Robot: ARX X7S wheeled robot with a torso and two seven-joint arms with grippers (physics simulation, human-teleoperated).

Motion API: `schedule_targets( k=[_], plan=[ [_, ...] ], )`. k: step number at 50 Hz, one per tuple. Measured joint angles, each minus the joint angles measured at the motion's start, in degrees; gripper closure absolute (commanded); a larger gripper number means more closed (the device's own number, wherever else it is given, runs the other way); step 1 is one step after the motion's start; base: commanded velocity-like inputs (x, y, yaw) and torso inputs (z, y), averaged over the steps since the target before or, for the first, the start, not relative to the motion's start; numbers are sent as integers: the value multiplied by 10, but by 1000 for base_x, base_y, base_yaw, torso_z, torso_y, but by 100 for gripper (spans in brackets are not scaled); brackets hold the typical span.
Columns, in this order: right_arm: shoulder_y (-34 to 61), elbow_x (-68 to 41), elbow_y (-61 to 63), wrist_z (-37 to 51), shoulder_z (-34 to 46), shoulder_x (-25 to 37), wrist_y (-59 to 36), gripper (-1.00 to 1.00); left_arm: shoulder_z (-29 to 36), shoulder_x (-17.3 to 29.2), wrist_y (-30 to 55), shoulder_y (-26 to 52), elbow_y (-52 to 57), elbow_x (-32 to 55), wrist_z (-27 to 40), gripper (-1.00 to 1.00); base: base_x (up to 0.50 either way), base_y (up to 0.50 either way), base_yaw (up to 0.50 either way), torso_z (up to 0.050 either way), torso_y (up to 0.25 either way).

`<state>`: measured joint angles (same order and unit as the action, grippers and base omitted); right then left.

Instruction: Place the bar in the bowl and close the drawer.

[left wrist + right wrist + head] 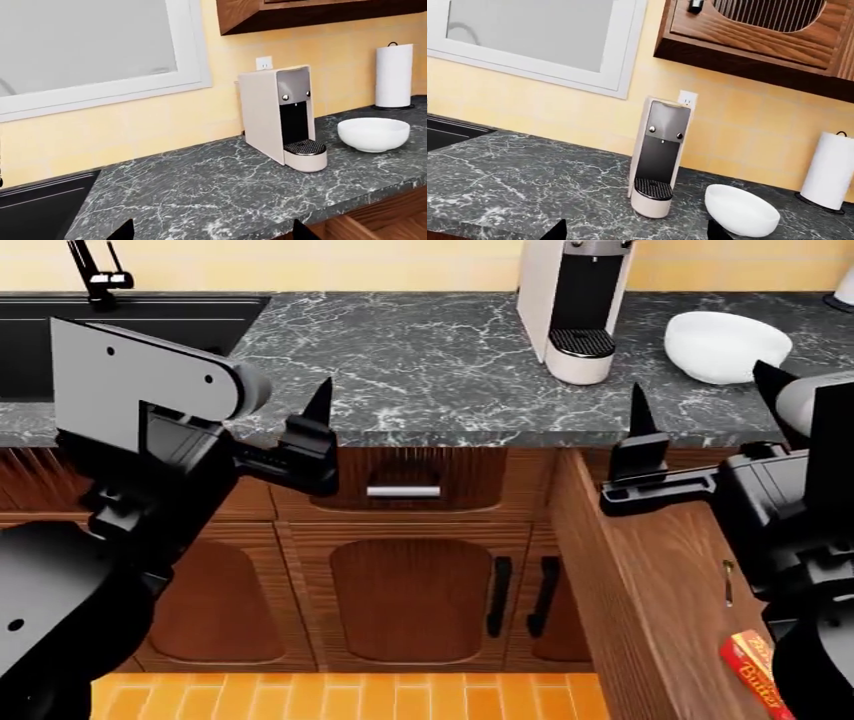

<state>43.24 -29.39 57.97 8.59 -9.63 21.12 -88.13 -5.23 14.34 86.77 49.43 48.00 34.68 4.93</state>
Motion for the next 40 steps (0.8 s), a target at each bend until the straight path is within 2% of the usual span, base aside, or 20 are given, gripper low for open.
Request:
schedule_targets(
  k=[15, 40],
  plan=[
    [8, -79, -8, 50, -27, 20, -1, -100, -5, 5, 8, 17, -1, 29, 20, -100, 0, -500, 0, 50, 0],
    [2, -126, -23, 87, -38, 39, 17, -100, 1, 23, -19, 11, -14, 46, 43, -100, 0, -478, 0, 50, 0]
  ],
)
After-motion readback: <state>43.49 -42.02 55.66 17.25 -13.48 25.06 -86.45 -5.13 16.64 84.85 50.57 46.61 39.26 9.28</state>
